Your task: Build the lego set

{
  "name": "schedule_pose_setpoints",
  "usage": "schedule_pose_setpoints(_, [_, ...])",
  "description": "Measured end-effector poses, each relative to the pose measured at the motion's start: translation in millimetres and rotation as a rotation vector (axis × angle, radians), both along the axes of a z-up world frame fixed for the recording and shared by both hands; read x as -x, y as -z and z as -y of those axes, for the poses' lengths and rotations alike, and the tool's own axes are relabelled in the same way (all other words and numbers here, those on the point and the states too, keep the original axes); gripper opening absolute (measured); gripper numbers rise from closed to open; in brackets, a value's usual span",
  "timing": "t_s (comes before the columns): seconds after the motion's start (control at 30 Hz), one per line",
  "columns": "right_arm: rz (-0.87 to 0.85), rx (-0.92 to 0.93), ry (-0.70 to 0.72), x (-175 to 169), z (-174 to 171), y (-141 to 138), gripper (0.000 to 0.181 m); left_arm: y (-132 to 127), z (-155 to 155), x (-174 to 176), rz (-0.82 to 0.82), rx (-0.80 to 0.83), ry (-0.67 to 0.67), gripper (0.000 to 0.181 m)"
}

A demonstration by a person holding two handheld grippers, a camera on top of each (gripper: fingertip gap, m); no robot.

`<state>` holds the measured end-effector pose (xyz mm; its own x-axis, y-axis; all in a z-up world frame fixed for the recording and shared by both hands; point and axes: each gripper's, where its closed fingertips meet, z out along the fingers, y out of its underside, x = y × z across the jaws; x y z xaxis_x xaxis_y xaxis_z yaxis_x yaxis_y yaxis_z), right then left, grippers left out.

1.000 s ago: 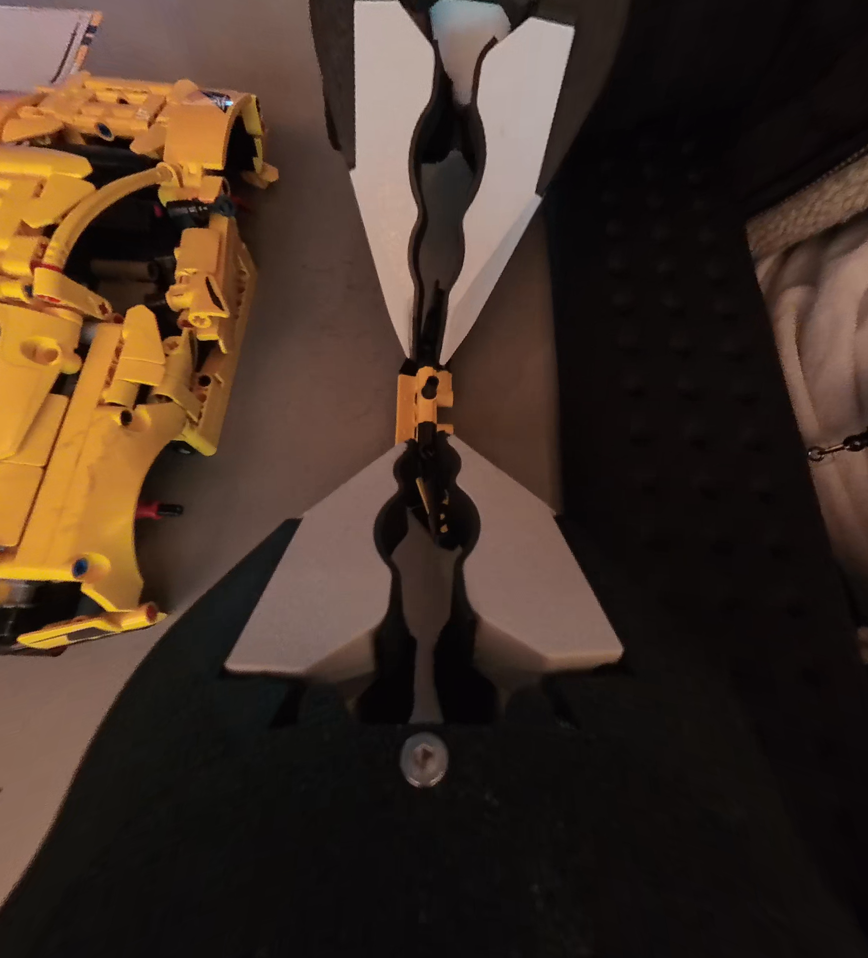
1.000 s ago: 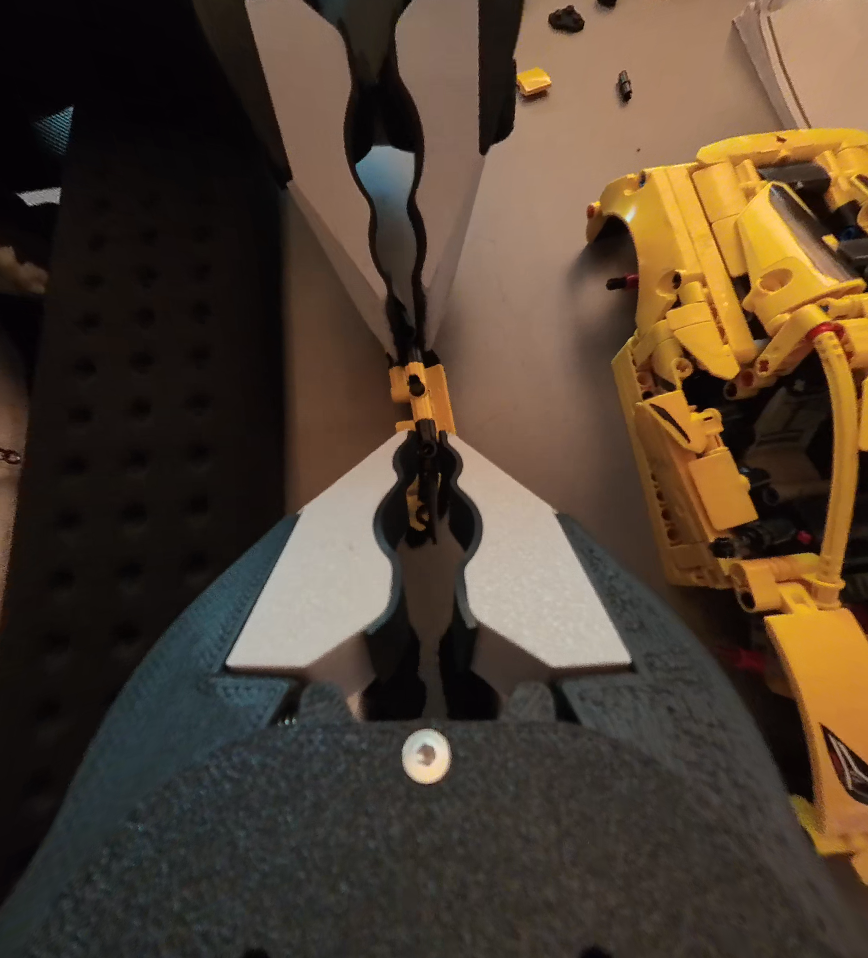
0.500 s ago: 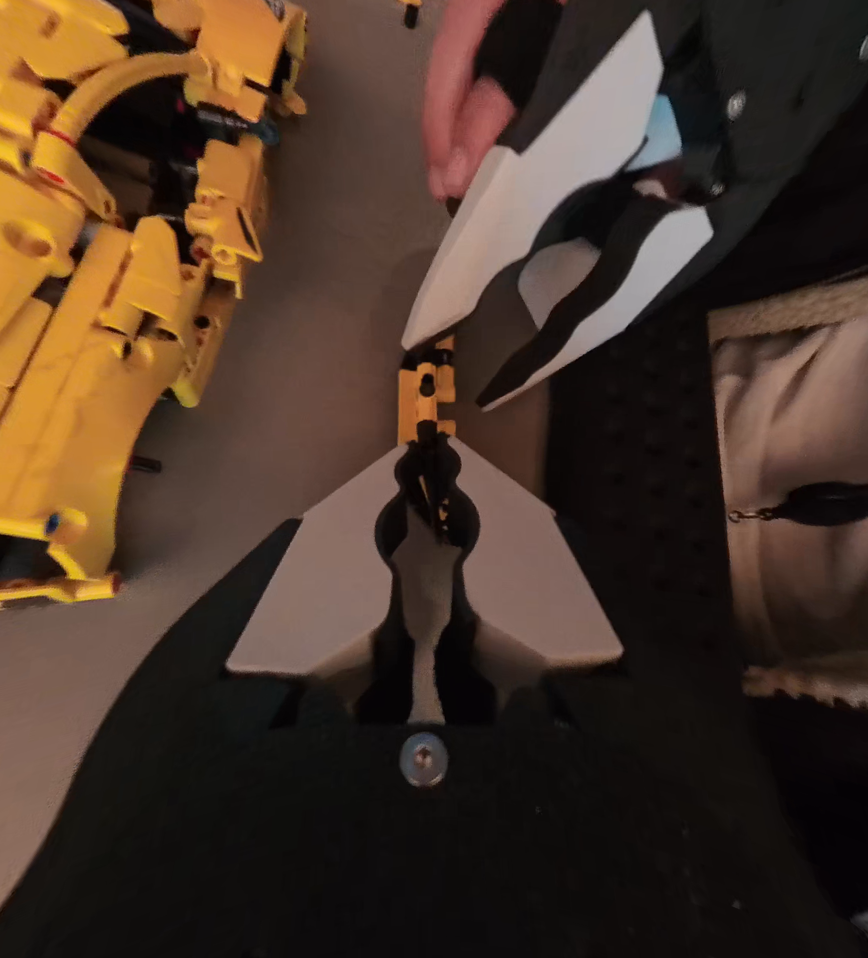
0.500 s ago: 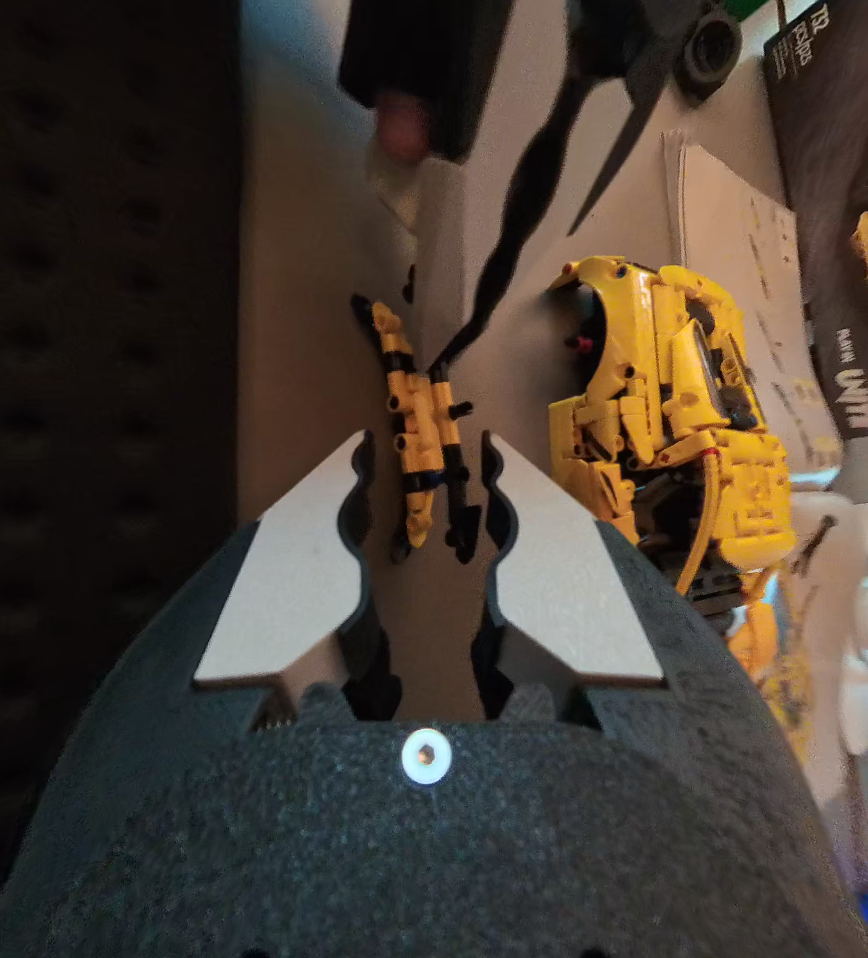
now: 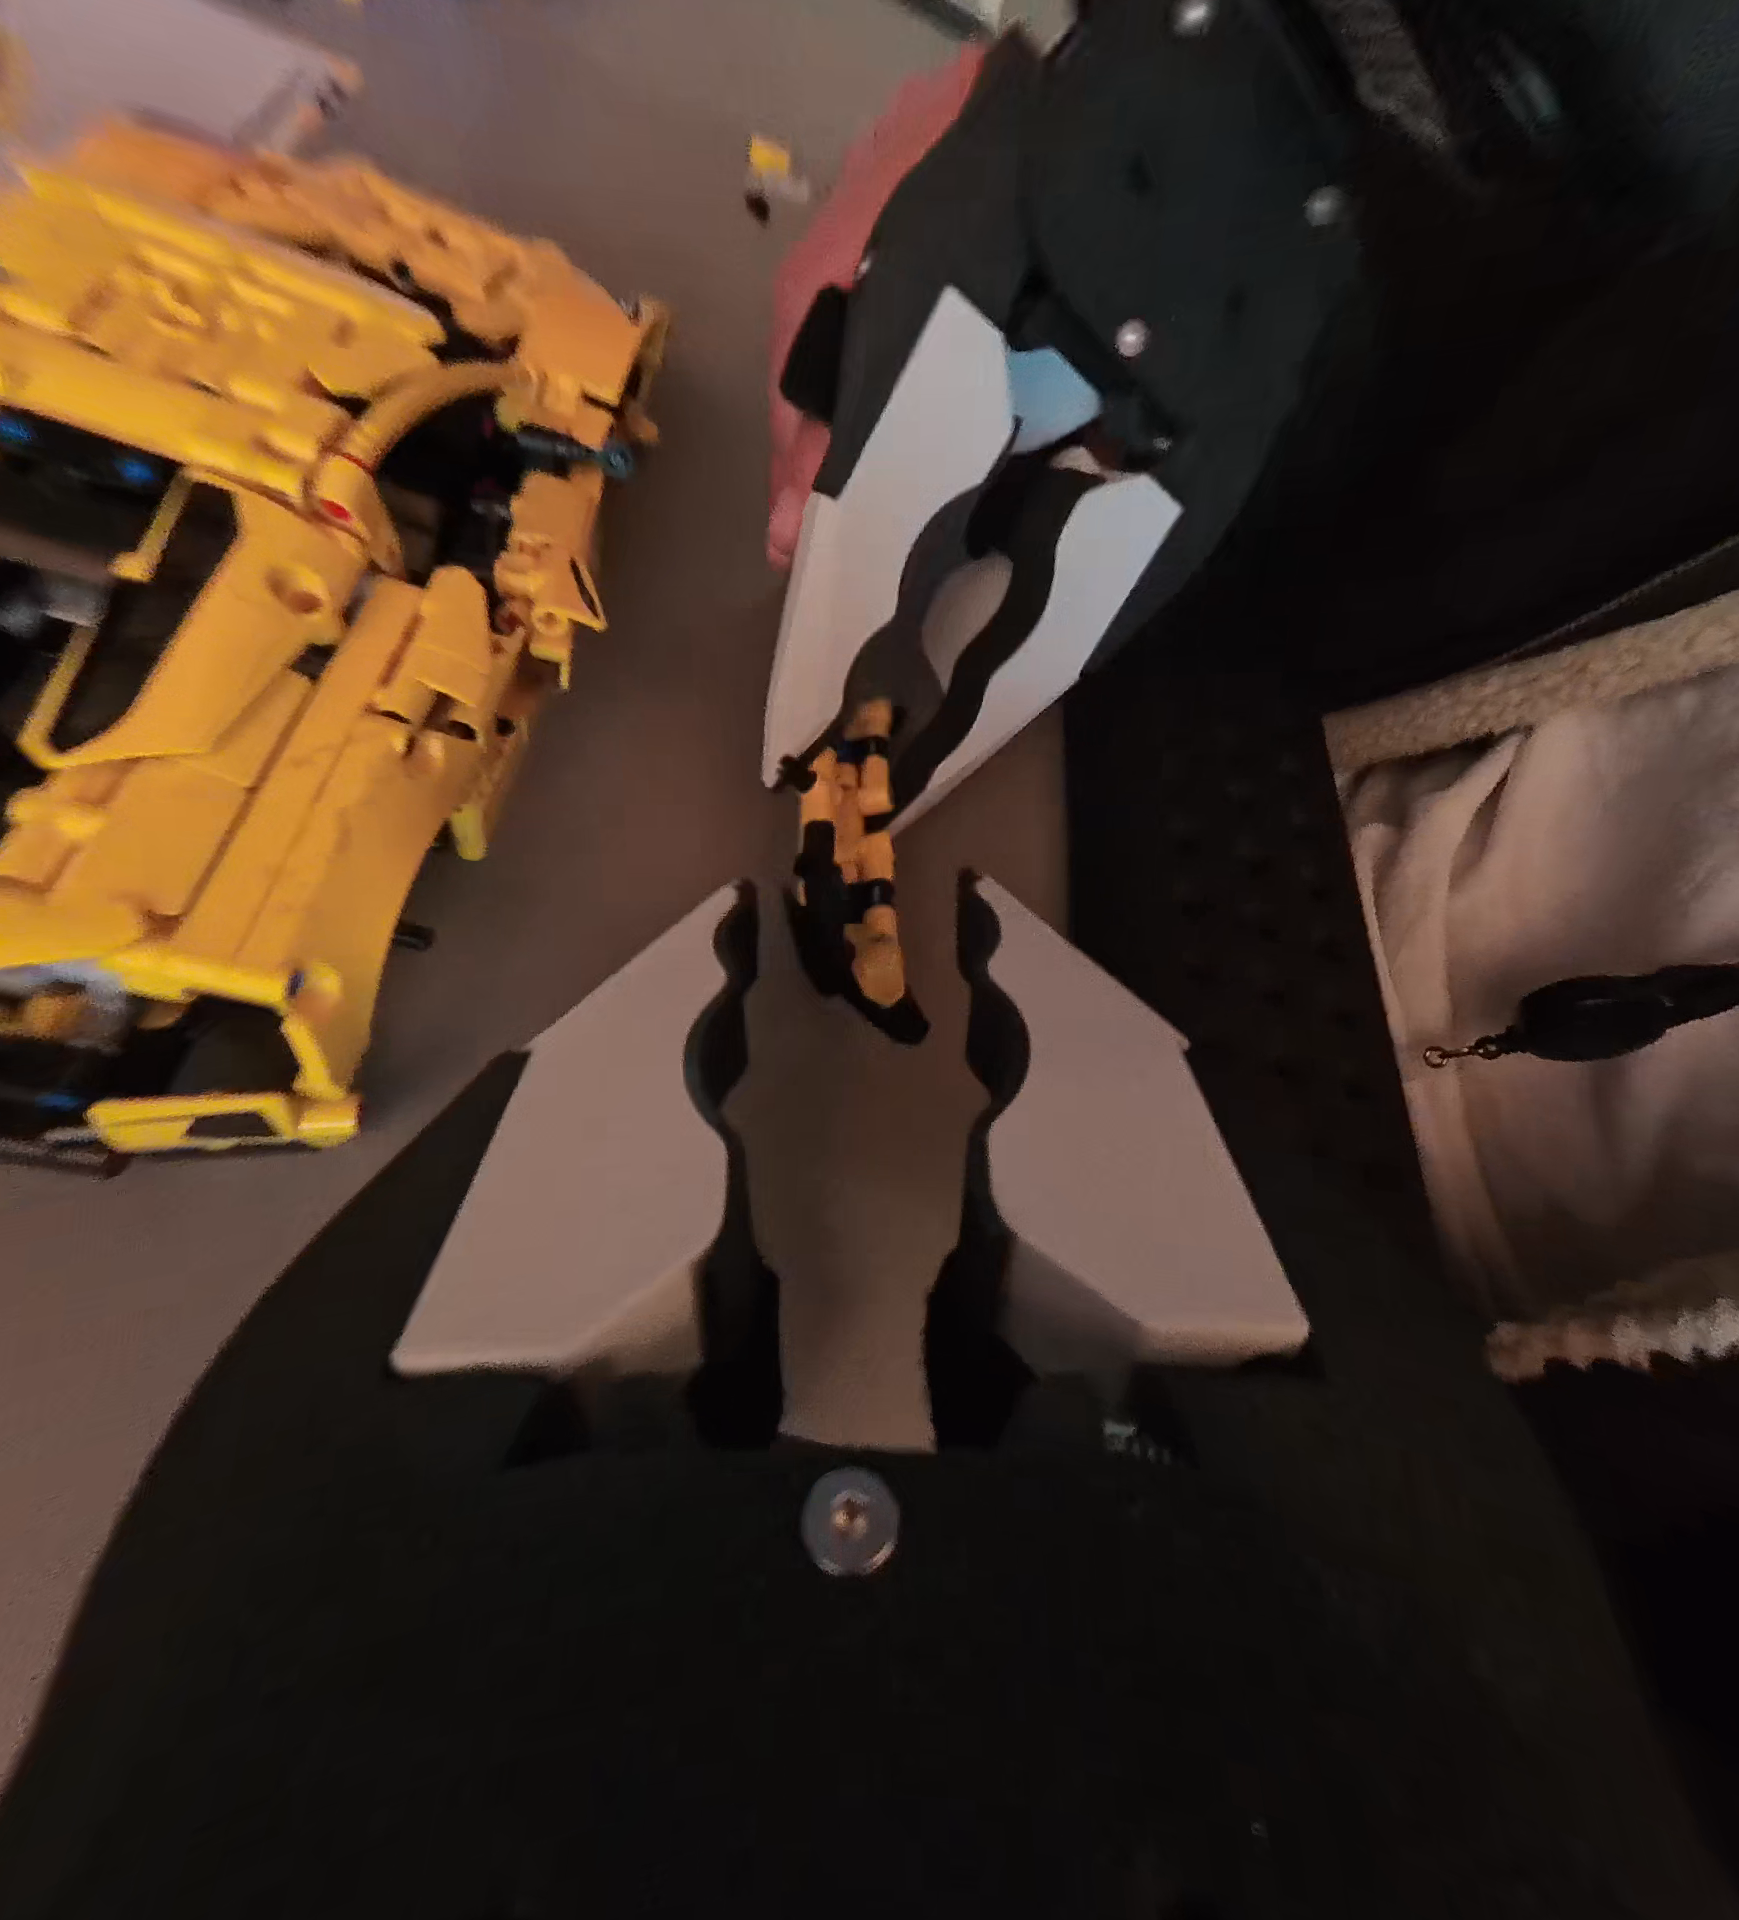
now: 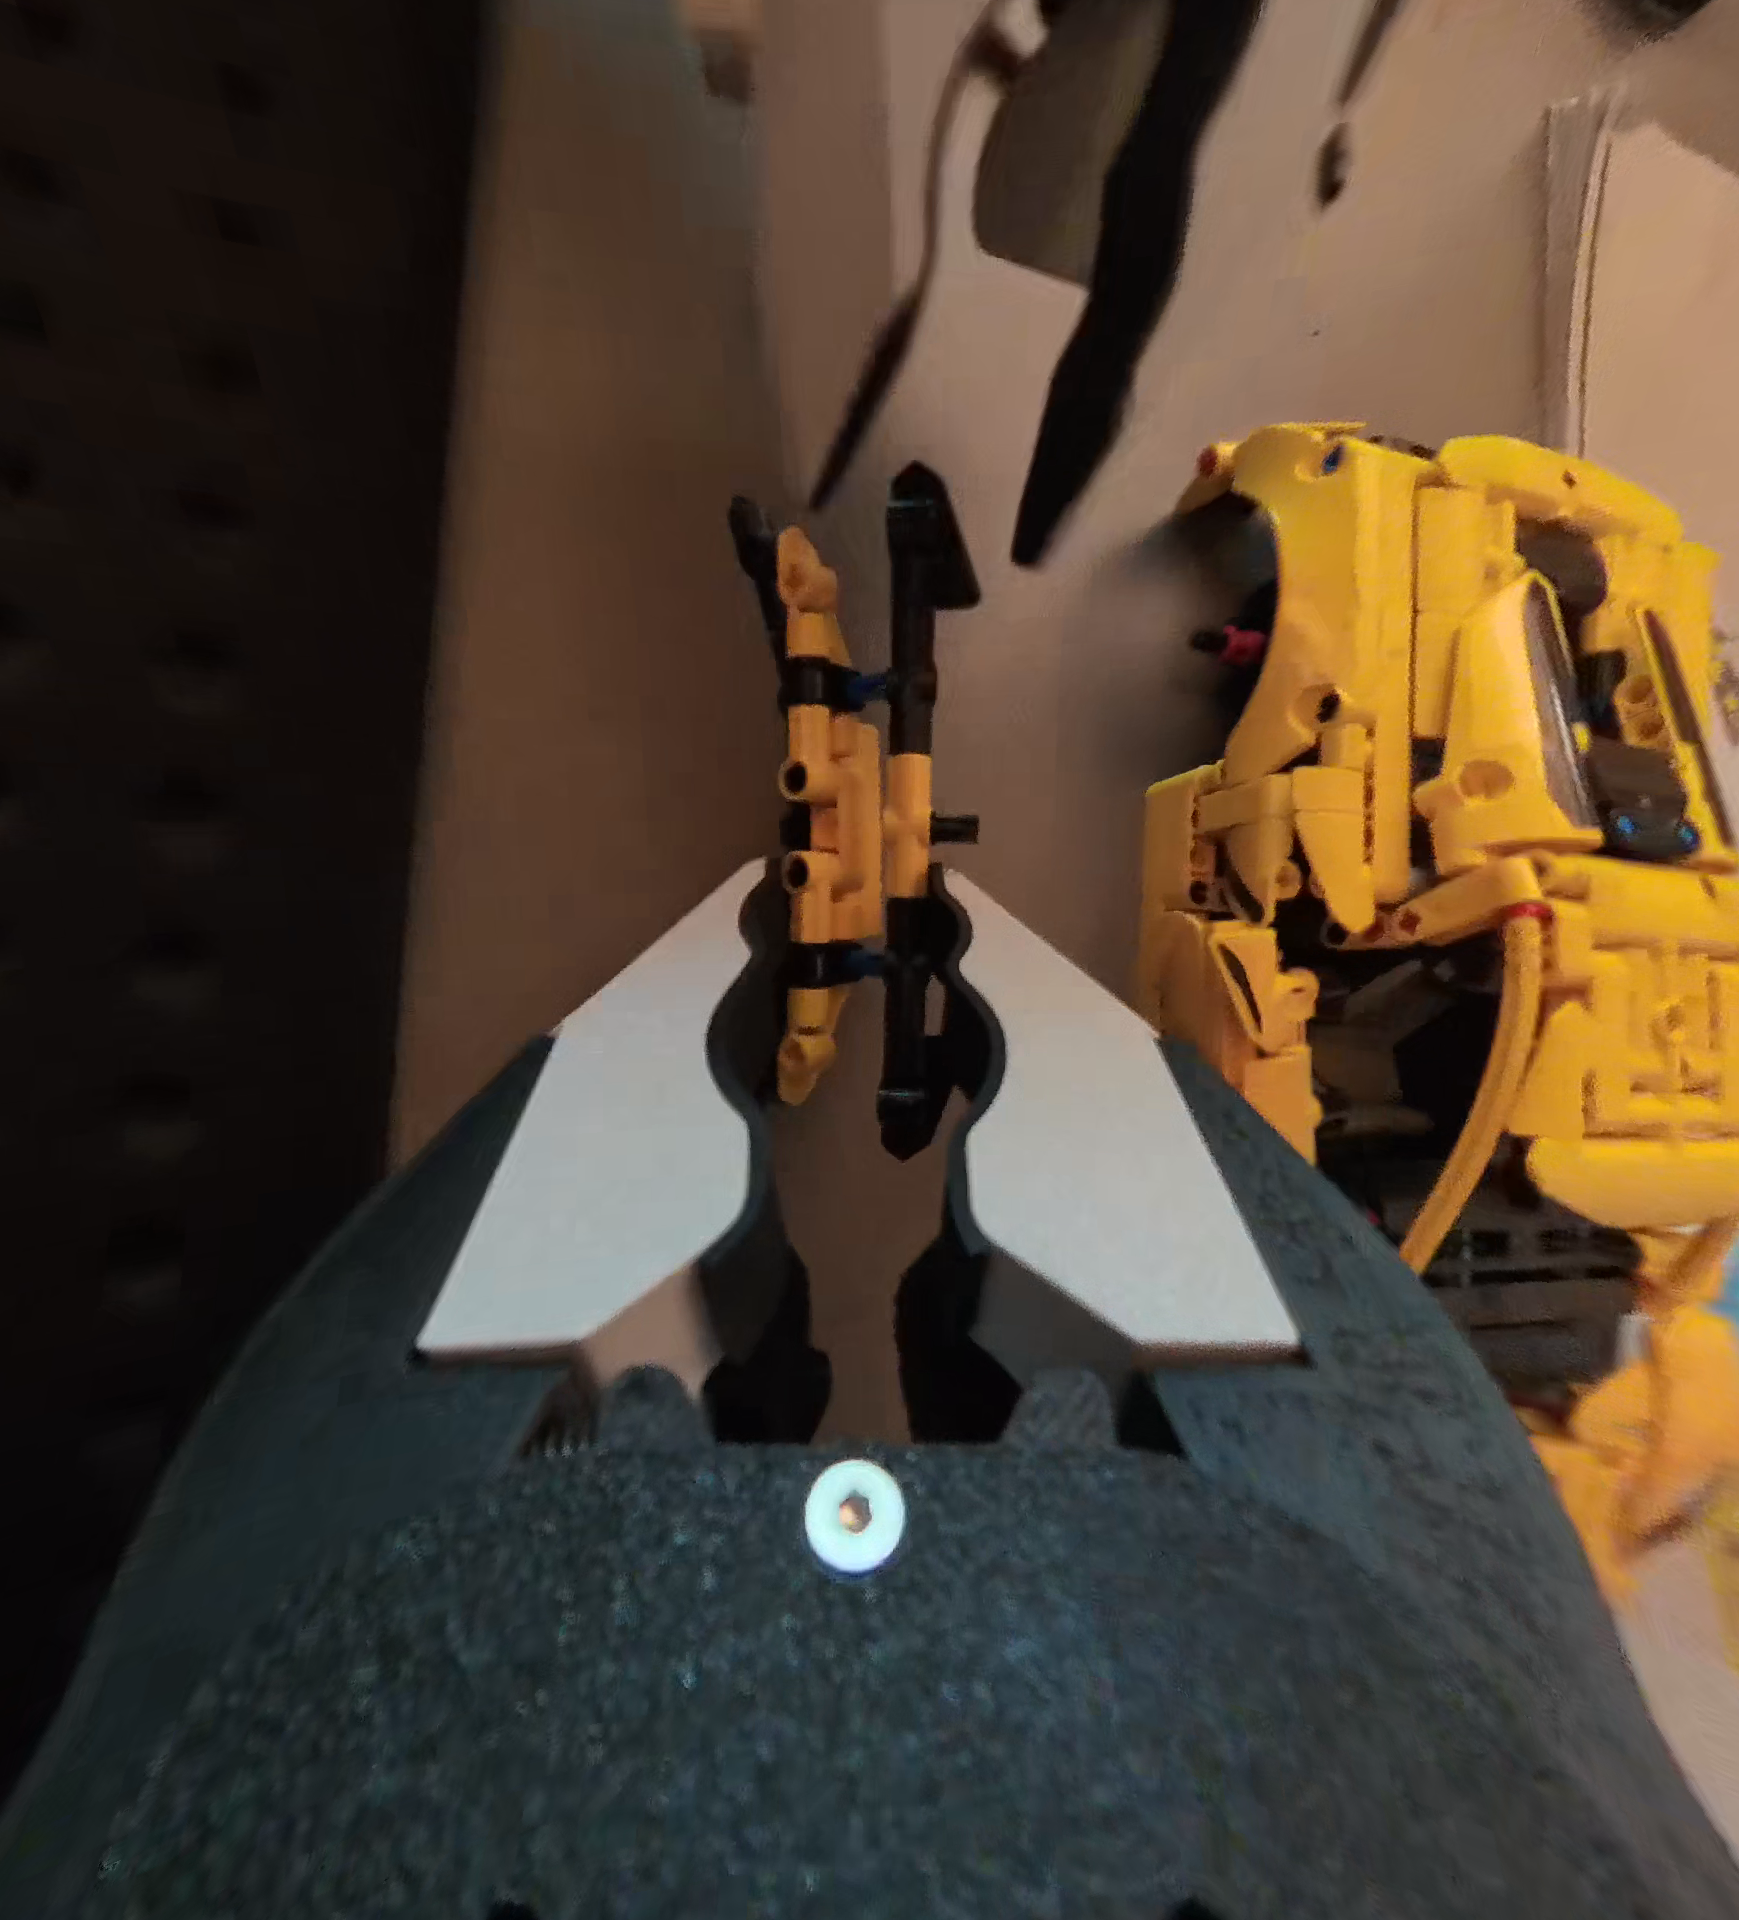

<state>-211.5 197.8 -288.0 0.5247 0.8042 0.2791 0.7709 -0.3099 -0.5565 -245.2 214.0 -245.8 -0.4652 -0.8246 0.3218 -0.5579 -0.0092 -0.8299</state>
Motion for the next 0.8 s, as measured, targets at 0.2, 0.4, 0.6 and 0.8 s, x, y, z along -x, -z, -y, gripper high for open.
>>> schedule_pose_setpoints(0.2, [-0.45, 0.033, 0.068, 5.1, -6.7, -47.2, 0.026, -38.1, -6.4, 7.2, 0.232, 0.173, -0.164, 0.043])
schedule_pose_setpoints(0.4, [-0.614, -0.014, 0.119, 22.0, -16.4, -69.9, 0.026, -61.0, -1.0, -20.1, 0.347, 0.234, -0.349, 0.043])
schedule_pose_setpoints(0.6, [-0.539, -0.104, 0.191, 20.6, -25.4, -66.7, 0.026, -47.5, -5.7, -31.2, 0.291, 0.247, -0.443, 0.024])
schedule_pose_setpoints(0.8, [-0.473, -0.163, 0.201, 18.5, -26.8, -63.9, 0.026, -47.9, -8.5, -25.9, 0.307, 0.273, -0.467, 0.026])
